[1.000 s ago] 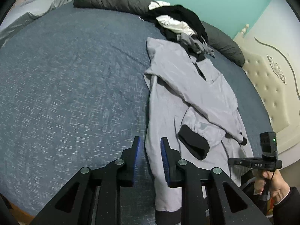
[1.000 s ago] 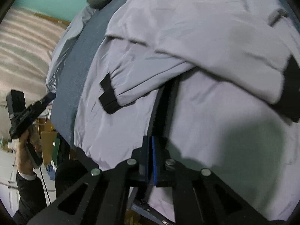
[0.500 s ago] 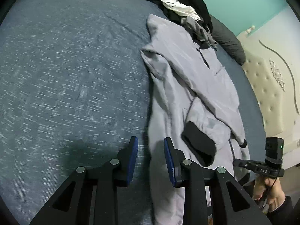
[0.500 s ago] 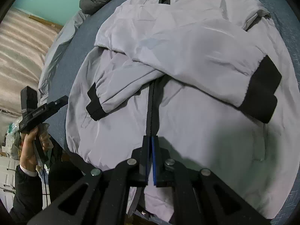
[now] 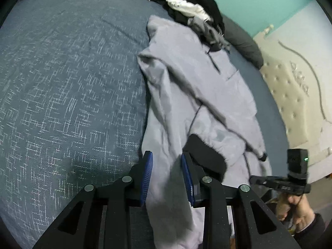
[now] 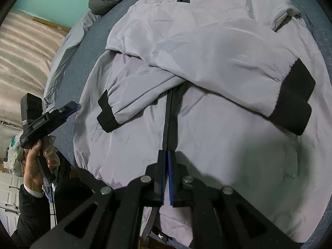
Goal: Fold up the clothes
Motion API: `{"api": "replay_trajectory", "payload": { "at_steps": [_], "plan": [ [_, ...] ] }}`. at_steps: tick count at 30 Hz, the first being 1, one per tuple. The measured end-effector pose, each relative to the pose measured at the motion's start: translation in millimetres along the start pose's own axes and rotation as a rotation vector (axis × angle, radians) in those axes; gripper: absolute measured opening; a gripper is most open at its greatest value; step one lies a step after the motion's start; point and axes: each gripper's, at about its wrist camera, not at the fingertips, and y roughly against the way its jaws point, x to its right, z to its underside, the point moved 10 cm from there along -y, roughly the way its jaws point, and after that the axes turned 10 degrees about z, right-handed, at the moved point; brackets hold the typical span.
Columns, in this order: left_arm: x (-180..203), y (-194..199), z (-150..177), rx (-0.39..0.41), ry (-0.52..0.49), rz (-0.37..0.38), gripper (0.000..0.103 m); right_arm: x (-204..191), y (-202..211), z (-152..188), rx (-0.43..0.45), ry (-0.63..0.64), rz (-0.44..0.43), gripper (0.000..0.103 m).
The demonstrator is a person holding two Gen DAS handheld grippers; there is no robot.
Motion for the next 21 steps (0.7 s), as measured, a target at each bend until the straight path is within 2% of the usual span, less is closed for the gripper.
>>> {"api": "replay_trajectory", "payload": {
  "at_steps": [1, 2, 3, 11, 13, 15, 16, 18, 21],
  "plan": [
    [-3, -3, 2, -0.007, 0.002, -0.004, 0.027, -1, -1, 0, -0.001, 0.0, -0.002, 0.002],
    [-6, -6, 4, -0.014, 0.003, -0.008, 0.013, -2, -1, 1, -0.002, 0.0, -0.003, 0.002],
    [-7, -6, 5, -0.013, 0.004, -0.01, 0.003, -3, -1, 1, -0.003, 0.003, -0.006, 0.002],
    [-17, 7, 13, -0.014, 0.02, -0.021, 0.002, -8, 0, 2, -0.015, 0.031, -0.004, 0.002],
    [-18, 7, 12, -0.028, 0.038, -0.009, 0.005, -7, -4, 3, -0.021, 0.042, 0.001, 0.002],
    [-19, 8, 2, -0.011, 0.052, -0.004, 0.02, -9, -8, 4, -0.029, 0.051, 0.011, 0.002],
    [-20, 10, -6, 0.004, 0.043, -0.016, 0.024, -9, -10, 4, -0.031, 0.054, 0.015, 0.003],
    [-24, 13, -23, 0.036, 0.026, -0.045, 0.04, -8, -10, 3, -0.038, 0.04, 0.008, 0.004],
    [-34, 5, -52, 0.053, 0.036, -0.064, 0.043, -4, 2, -3, -0.029, 0.04, 0.021, 0.005]
  ]
}}
